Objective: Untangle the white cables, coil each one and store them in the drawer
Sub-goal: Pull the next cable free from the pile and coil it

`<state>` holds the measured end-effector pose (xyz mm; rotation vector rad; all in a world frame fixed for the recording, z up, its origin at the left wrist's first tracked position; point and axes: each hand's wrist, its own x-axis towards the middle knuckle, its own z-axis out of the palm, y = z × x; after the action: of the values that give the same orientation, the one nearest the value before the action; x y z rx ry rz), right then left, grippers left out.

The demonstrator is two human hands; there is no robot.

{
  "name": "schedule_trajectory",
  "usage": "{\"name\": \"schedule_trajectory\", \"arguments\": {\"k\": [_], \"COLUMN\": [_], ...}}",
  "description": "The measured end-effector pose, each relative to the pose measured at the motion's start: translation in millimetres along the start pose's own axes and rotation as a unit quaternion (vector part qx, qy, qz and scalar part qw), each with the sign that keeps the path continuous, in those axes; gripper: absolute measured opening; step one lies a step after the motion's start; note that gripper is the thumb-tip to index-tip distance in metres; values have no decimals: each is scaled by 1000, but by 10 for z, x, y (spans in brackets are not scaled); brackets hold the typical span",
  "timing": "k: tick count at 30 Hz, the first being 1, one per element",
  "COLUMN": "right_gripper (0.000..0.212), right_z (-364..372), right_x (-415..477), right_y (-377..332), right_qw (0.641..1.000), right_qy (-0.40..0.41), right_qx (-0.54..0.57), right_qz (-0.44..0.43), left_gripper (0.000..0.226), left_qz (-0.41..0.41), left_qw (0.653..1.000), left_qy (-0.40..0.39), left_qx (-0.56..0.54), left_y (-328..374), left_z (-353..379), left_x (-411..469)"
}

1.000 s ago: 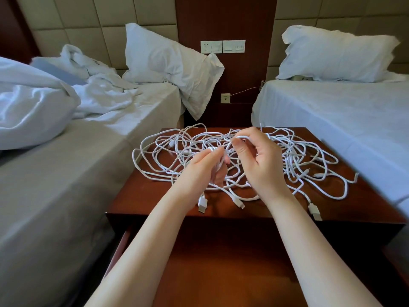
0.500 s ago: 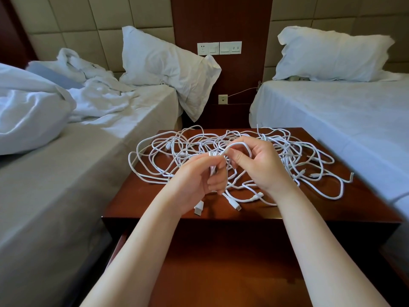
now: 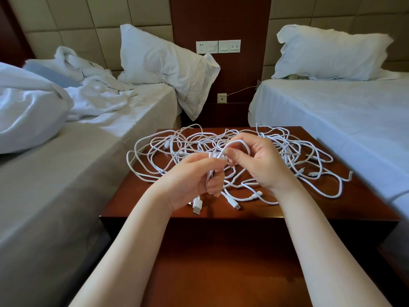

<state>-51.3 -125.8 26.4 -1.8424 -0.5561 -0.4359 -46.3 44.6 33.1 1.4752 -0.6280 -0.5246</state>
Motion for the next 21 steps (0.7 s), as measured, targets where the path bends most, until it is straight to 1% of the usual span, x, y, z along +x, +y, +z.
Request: {"name": "schedule_trajectory", "arguments": {"k": [2, 4, 8, 10, 13, 15, 17, 19, 21], "right_gripper": [13, 14, 17, 20, 17, 11, 11, 10, 8], "right_z": [-13, -8, 37, 63, 86, 85, 76, 70, 56], "right_x": [9, 13, 14, 14, 15, 11, 10, 6, -3], "right_y": [1, 0, -5, -6, -1, -13, -12, -25, -38], "right_qw": [1000, 999, 999, 1000, 1000, 999, 999, 998, 996], "right_qy": [9, 6, -9, -16, -24, -23, -20, -19, -22], "right_qx": [-16, -35, -29, -18, 7, 29, 42, 60, 87], "right_qz": [-9, -16, -16, -16, -16, -10, -7, -7, -5], "left_gripper": [43, 38, 25, 28, 33, 37, 39, 39, 39], "left_qz": [0, -15, -49, -46, -24, -5, 14, 27, 32], "left_qw": [999, 998, 998, 998, 998, 993, 986, 982, 984], "left_qy": [20, 17, -10, -29, -51, -72, -98, -108, -97], "left_qx": [35, 52, 30, 25, -38, -92, -133, -153, -148], "left_y": [5, 12, 13, 2, -20, -38, -55, -52, -32], "left_z": [9, 15, -11, -28, -36, -24, -14, -5, 12], "left_x": [6, -1, -12, -16, -3, 14, 27, 32, 32]}}
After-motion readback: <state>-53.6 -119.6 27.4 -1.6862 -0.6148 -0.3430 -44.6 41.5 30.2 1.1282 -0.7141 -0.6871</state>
